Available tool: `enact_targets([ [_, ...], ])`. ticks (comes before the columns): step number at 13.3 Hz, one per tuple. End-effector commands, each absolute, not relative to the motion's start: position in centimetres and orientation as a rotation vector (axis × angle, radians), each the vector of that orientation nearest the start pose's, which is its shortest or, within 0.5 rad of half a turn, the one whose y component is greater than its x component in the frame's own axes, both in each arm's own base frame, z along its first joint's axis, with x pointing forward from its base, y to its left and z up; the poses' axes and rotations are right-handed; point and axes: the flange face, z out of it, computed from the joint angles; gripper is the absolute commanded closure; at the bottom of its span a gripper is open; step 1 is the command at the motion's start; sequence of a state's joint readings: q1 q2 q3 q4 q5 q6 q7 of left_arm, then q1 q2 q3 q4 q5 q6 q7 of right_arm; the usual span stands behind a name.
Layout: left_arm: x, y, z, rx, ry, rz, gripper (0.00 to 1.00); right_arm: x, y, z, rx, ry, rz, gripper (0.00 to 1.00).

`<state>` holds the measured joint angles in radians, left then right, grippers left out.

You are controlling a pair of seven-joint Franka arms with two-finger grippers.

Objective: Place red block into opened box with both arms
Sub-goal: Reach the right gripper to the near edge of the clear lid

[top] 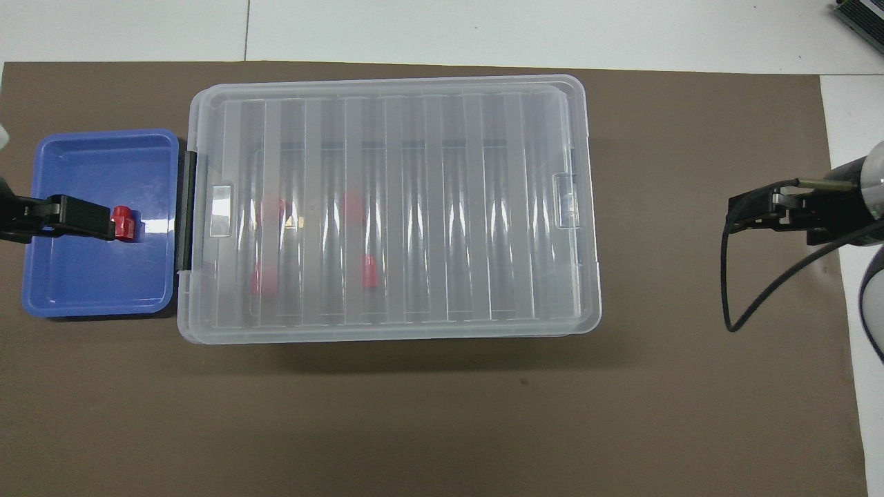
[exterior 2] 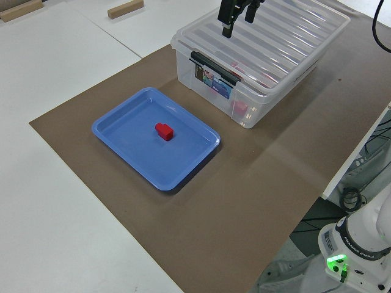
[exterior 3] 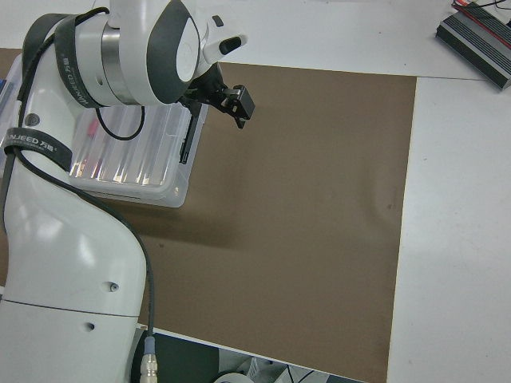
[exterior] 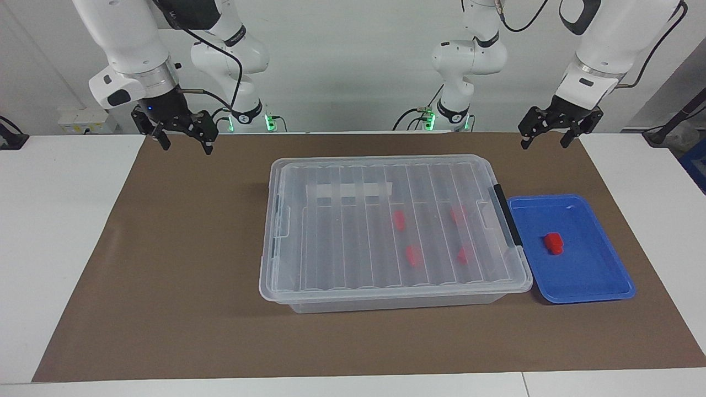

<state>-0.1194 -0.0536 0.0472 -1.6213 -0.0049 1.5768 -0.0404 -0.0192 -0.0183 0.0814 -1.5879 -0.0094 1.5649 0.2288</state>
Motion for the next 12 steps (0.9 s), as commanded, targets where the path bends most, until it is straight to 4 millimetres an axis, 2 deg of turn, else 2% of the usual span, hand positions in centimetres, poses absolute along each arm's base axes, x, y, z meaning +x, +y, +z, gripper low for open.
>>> enact_targets([
  [1, 53.1, -3.6, 63.2, -3.151, 0.041, -0.018, 0.00, 54.1, 2.9, 62.7, -3.124, 0.226, -0.010, 0.00],
  [4, 53.1, -3.6, 63.2, -3.151, 0.041, -0.018, 0.00, 54.1, 2.7, 62.7, -3.119, 0.249, -0.007, 0.00],
  [7, 53.1, -3.6, 63.2, -3.151, 0.041, -0.018, 0.00, 54.1, 3.4, 62.1, -3.117, 0.236, -0.006, 0.01],
  [10, 53.1, -3.6, 63.2, -3.151, 0.041, -0.018, 0.00, 55.8, 4.2, 60.3, -3.106, 0.216, -0.117, 0.01],
  [12, 53.1, -3.6, 63.2, -3.151, 0.041, -0.018, 0.00, 57.8, 6.3, 58.1, -3.093, 0.182, -0.168, 0.02],
])
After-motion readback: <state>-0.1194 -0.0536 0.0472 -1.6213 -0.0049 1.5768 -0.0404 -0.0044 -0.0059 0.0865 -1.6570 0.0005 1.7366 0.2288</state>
